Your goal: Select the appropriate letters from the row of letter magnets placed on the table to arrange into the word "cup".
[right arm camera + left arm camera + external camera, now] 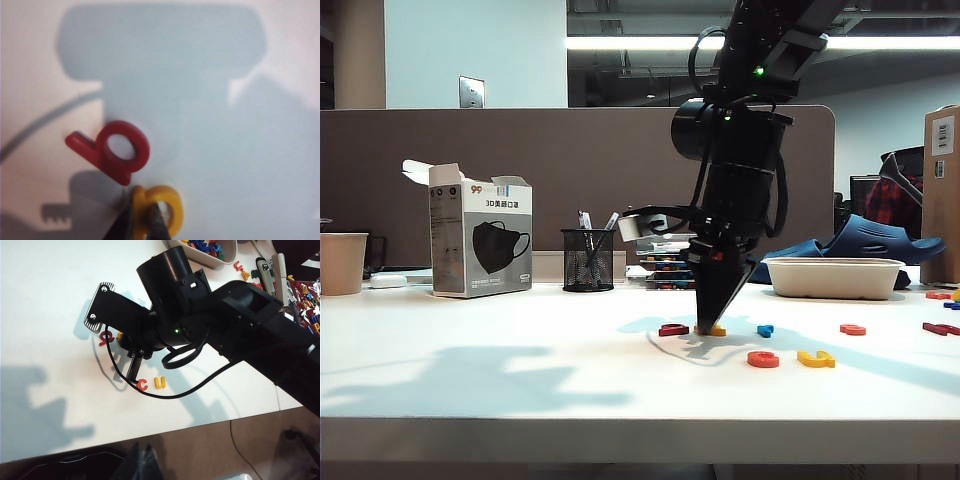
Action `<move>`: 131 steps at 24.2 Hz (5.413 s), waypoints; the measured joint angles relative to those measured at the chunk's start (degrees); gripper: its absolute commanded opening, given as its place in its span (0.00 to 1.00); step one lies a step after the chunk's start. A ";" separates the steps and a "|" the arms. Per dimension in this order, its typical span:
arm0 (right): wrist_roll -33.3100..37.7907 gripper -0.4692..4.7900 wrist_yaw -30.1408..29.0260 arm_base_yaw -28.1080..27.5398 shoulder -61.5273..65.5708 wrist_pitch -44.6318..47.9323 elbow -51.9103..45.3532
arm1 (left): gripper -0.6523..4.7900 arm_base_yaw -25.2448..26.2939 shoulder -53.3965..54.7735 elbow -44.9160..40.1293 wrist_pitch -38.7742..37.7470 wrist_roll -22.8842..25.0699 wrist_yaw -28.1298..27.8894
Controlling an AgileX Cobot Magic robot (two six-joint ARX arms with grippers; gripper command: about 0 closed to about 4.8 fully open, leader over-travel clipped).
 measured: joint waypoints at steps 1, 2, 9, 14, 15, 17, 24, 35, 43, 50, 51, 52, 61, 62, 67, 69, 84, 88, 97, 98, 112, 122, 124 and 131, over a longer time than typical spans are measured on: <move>0.42 0.09 0.20 0.02 0.00 0.00 0.00 | 0.11 0.00 0.00 0.00 -0.02 0.00 0.00; 0.96 0.09 0.50 0.09 0.00 0.00 0.00 | 0.11 0.00 0.00 0.00 -0.02 0.00 0.00; 5.11 0.09 1.55 0.17 0.02 -0.39 0.33 | 0.11 0.00 0.00 0.00 0.00 0.00 0.00; 8.74 0.09 3.58 0.07 0.42 -3.30 3.54 | 0.11 0.00 0.00 0.00 0.00 0.00 0.00; 9.16 0.09 3.58 0.07 0.52 -3.28 4.22 | 0.11 0.00 0.00 0.00 0.00 0.00 0.00; 10.03 0.09 3.65 -0.02 0.70 -4.02 5.81 | 0.11 0.00 0.00 0.00 0.00 0.00 0.00; 11.30 0.09 3.61 -0.04 0.72 -6.86 11.85 | 0.11 0.00 0.00 0.00 -0.02 0.00 0.00; 23.45 0.11 14.25 -0.07 0.72 -6.71 18.27 | 0.11 0.00 0.00 0.00 0.00 0.00 0.00; 33.73 0.14 18.40 -0.37 0.76 -10.54 20.41 | 0.11 0.00 0.00 0.00 -0.02 0.00 0.00; 38.93 0.14 14.91 -3.43 0.81 -15.54 28.22 | 0.11 0.00 0.00 0.00 -0.02 0.00 0.00; 40.33 0.14 13.55 -4.59 0.81 -17.29 30.38 | 0.11 0.00 0.00 0.00 0.00 0.00 0.00; 41.64 0.14 11.61 -5.53 0.72 -18.29 32.02 | 0.11 0.00 0.00 0.00 -0.02 0.00 0.00; 47.45 0.18 4.59 -10.64 0.85 -20.76 35.10 | 0.11 0.00 0.00 0.00 -0.02 0.00 0.00; 47.54 0.20 4.59 -10.88 1.14 -20.74 35.12 | 0.11 0.00 0.00 0.00 0.00 0.00 0.02; 47.78 0.40 1.46 -10.93 4.61 -20.74 35.19 | 0.11 0.00 0.00 0.00 -0.02 0.00 0.00; 48.68 0.46 -0.04 -10.99 6.21 -20.68 35.32 | 0.11 0.00 0.00 0.00 0.00 0.00 0.00; 50.86 0.62 2.69 -11.34 16.39 -20.15 35.69 | 0.11 0.00 0.00 0.00 -0.02 0.00 0.00; 50.86 0.62 3.04 -11.34 18.10 -20.15 35.65 | 0.11 0.00 0.00 0.00 0.00 0.00 0.00; 53.57 0.62 3.48 -11.30 18.34 -17.70 35.69 | 0.11 0.00 0.00 0.00 -0.02 0.00 0.00; 54.10 0.62 3.48 -11.30 18.38 -17.70 35.69 | 0.11 0.00 0.00 0.00 0.00 0.00 0.00; 57.72 0.60 3.87 -9.86 19.76 -17.79 35.80 | 0.11 0.00 0.00 0.00 0.00 0.00 0.00; 57.75 0.59 4.98 -9.86 19.76 -18.73 35.80 | 0.11 0.00 0.00 0.00 0.00 0.00 0.00; 57.79 0.58 4.98 -9.86 19.76 -18.73 35.80 | 0.11 0.00 0.00 0.00 0.00 0.00 0.00; 57.96 0.58 5.07 -9.86 19.76 -19.32 35.80 | 0.11 0.00 0.00 0.00 0.00 0.00 0.00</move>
